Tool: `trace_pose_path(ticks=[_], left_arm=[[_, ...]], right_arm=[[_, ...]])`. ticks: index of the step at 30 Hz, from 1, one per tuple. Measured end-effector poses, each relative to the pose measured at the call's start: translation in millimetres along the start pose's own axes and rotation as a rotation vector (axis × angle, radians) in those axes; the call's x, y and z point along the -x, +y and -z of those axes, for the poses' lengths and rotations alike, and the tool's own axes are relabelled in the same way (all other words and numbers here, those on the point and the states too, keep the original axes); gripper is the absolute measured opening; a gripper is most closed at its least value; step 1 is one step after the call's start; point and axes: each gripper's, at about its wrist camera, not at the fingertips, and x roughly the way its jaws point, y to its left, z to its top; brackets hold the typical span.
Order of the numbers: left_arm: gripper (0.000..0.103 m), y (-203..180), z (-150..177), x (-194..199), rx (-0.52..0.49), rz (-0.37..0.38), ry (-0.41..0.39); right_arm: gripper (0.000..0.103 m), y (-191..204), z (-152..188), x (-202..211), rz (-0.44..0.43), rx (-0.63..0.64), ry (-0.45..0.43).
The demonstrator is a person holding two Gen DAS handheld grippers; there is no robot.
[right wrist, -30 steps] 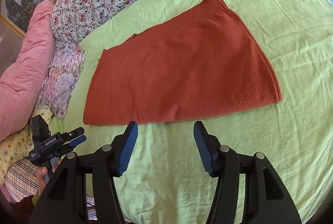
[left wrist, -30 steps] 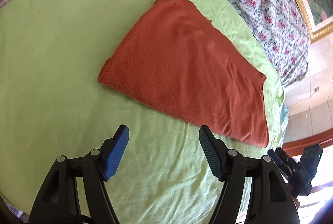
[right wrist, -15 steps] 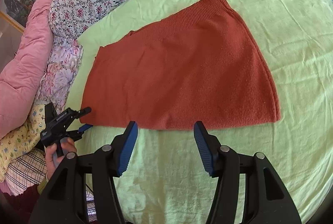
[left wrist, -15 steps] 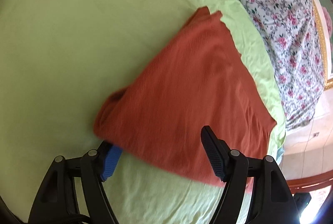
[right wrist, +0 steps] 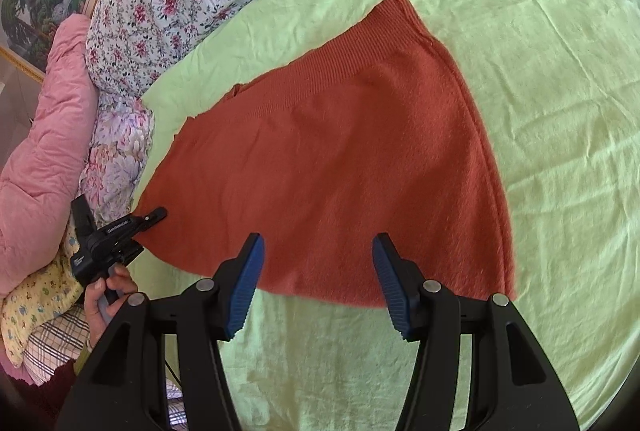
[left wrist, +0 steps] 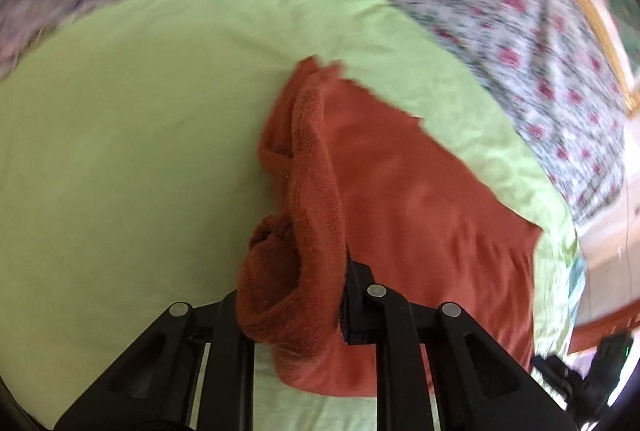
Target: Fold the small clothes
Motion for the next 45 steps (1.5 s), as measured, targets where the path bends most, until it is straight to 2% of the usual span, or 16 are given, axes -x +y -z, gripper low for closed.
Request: trace_pose_path(ticks=[5,8,10,14,19,22,24,25,26,27,28,34,36,38,41,45], left_arm=[[0.014,-90,14,15,-0.262,0.080,-0.034],[0.013,-137,33,8,-0.374,0.144,-0.005],[0.013,-162,52,-7,-0.454,0.146,0.034],[0.013,-188,85,-38,-0.564,0.095,0.094],[0.013,-196,97,-41,-0.631,0.060,0.085],[0.013,-192,96,-41,-0.642,0.055,0.088],[0.013,-192,96,-39,-0.649,0.050,0.084],[0.013,-193,96,-38,-0.652,0.046,0.082],[0.013,-194,96,-37,-0.655,0.041,0.078],[0.013,-195,96,-34,-0.658,0.037,0.071],[0.013,-198,95,-30,-0.658,0.037,0.061],[0.013,-237,102,-2,-0.694,0.195,0.037],[0.013,-258,117,-9,-0.733,0.221,0.051],[0.013,-272,131,-19,-0.760,0.236,0.068],[0.013,-290,147,-36,-0.778,0.257,0.119],[0.013,-303,161,-49,-0.817,0.249,0.137]], right_arm=[[0.057,-13,-26,-1,-0.040,-0.036,-0.015],[0.057,-19,-46,-4,-0.083,-0.046,-0.007],[0.057,-25,-59,-10,-0.124,-0.070,0.008],[0.057,-32,-82,-33,-0.195,-0.122,0.067],[0.058,-15,-112,-85,-0.264,-0.132,0.167],[0.058,3,-130,-120,-0.276,-0.098,0.225],[0.057,18,-142,-146,-0.243,-0.052,0.242],[0.052,24,-145,-155,-0.228,-0.034,0.246],[0.031,28,-148,-163,-0.216,-0.016,0.251],[0.020,32,-151,-170,-0.211,-0.005,0.261],[0.017,35,-154,-171,-0.207,-0.003,0.267],[0.016,32,-169,-85,-0.308,0.088,0.107],[0.016,18,-172,-65,-0.291,0.115,0.093],[0.016,-4,-172,-54,-0.225,0.135,0.093],[0.016,-46,-168,-53,-0.153,0.078,0.106],[0.016,-76,-164,-51,-0.168,0.021,0.082]])
